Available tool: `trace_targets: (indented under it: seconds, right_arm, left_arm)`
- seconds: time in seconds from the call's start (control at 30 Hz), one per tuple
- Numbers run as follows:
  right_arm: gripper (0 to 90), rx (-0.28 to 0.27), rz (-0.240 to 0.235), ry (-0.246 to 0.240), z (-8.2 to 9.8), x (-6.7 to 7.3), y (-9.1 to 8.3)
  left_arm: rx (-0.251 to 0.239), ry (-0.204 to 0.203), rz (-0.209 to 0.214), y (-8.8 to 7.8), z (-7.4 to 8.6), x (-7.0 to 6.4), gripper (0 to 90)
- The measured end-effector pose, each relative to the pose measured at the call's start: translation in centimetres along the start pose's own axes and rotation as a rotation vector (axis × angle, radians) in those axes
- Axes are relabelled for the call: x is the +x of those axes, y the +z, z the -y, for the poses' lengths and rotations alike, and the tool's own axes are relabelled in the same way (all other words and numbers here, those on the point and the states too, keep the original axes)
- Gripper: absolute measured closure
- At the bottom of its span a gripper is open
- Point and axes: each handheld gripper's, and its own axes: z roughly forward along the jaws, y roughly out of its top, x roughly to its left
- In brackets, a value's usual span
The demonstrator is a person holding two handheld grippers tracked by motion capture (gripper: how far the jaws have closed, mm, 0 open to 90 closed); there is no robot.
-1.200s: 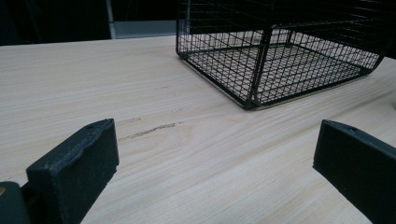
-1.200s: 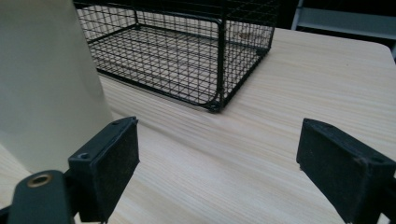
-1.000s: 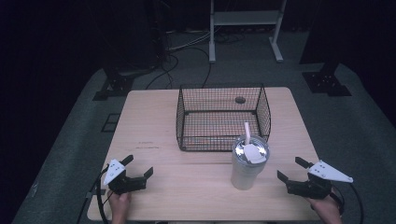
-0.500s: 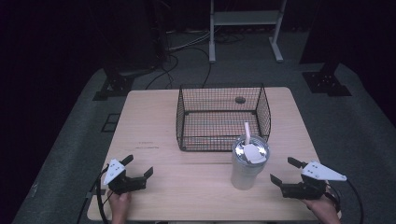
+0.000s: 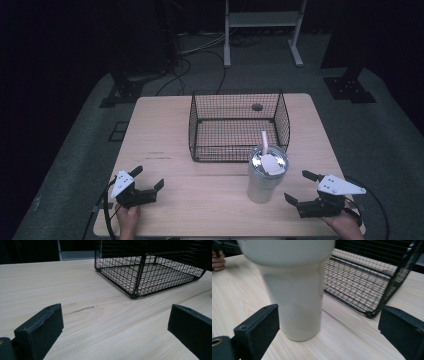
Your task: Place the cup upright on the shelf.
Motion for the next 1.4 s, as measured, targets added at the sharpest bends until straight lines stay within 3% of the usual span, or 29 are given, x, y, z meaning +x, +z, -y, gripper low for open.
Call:
trace_targets:
  seconds: [0.17,0.83,1.4]
  right_arm:
    - [2.4,0.01,-0.048,-0.009,-0.4,0.5,0.3]
    - [2.4,0.022,-0.131,-0.044,-1.5,1.7,1.8]
    - [2.5,0.01,-0.141,-0.062,-1.9,2.1,3.5]
  left_arm:
    - [-0.001,0.001,-0.001,0.0,0.0,0.0,0.0]
    - [-0.001,0.001,0.0,0.0,0.0,0.0,0.0]
    - [-0.001,-0.001,0.002,0.0,0.0,0.0,0.0]
